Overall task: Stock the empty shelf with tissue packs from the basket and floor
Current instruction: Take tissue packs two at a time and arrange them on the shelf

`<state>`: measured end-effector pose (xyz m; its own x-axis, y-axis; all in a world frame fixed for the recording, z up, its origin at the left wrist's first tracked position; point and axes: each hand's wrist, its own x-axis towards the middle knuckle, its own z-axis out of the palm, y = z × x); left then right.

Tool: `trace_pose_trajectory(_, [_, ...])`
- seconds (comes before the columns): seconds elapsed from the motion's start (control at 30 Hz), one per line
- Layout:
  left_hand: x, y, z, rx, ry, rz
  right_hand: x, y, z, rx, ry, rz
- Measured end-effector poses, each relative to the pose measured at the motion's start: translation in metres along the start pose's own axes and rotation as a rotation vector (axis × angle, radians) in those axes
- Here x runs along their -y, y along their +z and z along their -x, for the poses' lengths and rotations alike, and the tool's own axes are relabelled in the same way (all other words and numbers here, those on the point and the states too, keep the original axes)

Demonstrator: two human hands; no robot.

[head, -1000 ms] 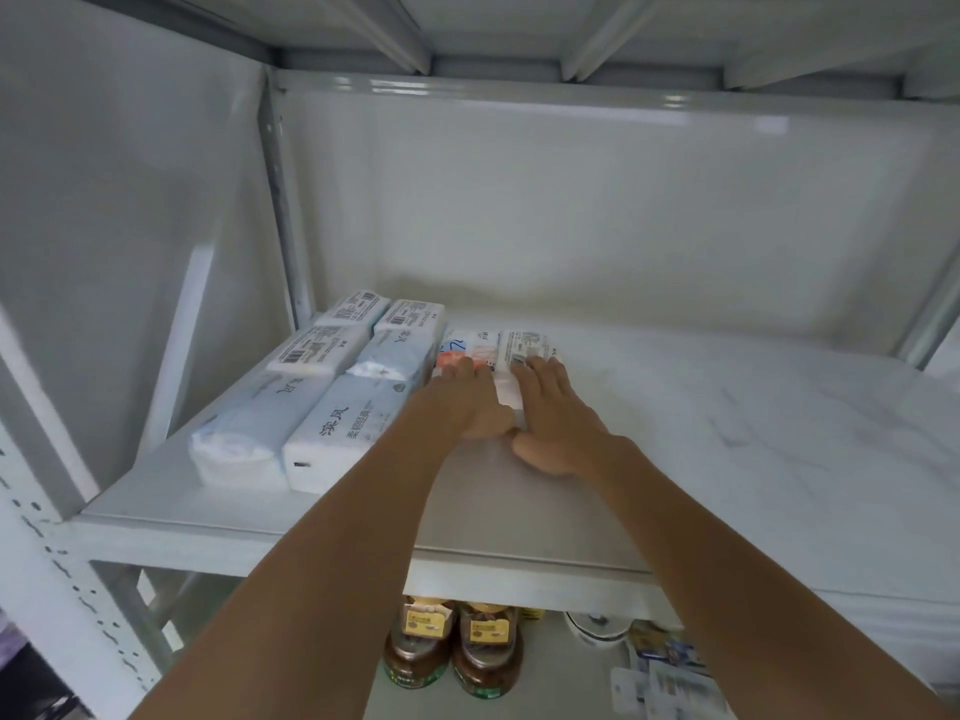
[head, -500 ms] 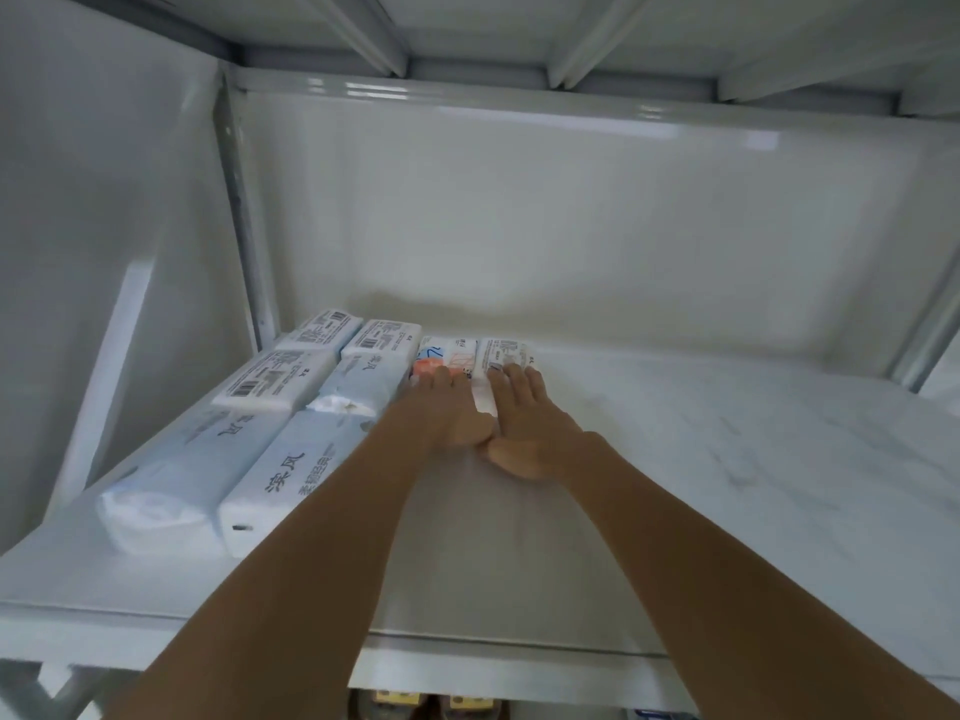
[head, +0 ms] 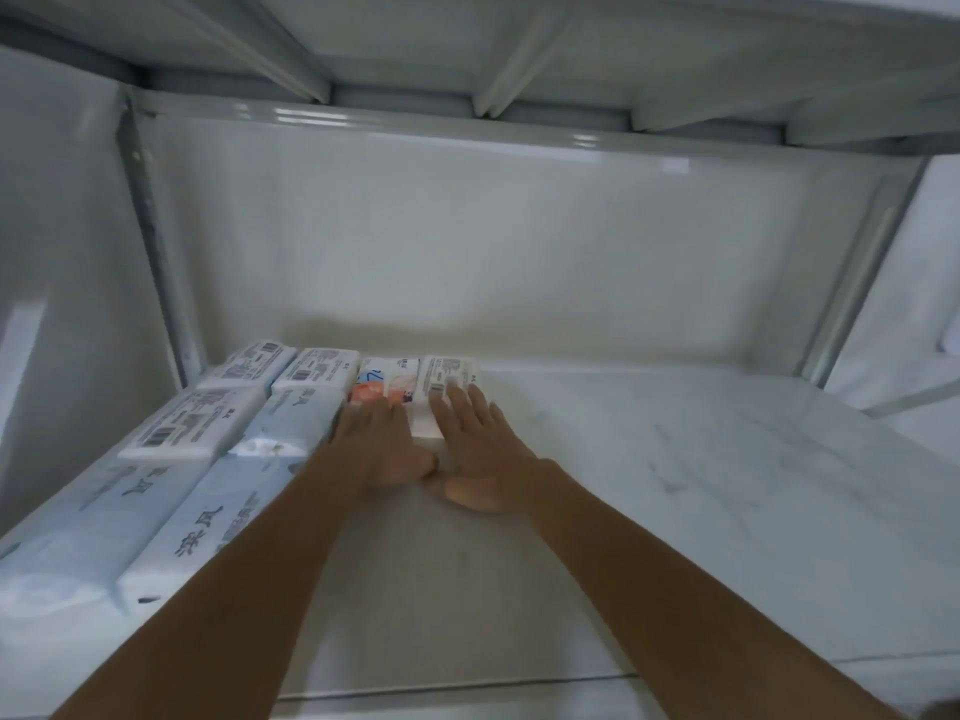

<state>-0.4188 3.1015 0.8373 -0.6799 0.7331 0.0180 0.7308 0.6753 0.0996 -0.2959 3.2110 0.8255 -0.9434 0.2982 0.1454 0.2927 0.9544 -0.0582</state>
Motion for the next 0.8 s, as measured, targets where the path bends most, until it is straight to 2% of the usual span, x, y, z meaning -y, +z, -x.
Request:
trace_pose_trajectory(0.13, [-0.003,-0.001,0.017,-0.125,0.058,-0.059,-0.007,-0.004,0.037,-0.126,-0.068,0.076])
trace_pose_trajectory(0.27, [-0.021,-0.008,0.046,-0.116,0.153,0.07,-0.002,-0.001,0.068,-0.066,0.004,-0.006])
trace_pose_trajectory(0.37, [-0.028,-0.005,0.077,-0.135,0.222,0.079,0.005,0.003,0.096,-0.062,0.009,-0.074])
trace_pose_trajectory(0.5, [-0.023,0.006,0.115,-0.064,0.179,0.088,0.008,0.001,0.12,-0.154,0.085,-0.132])
trace_pose_trajectory(0.67, [-0.017,0.022,0.167,-0.06,0.166,0.128,0.013,0.002,0.127,-0.3,0.117,-0.114])
trace_pose_trajectory(0.8, [-0.007,0.026,0.214,-0.174,0.126,0.183,0.014,0.0,0.136,-0.344,0.184,-0.169])
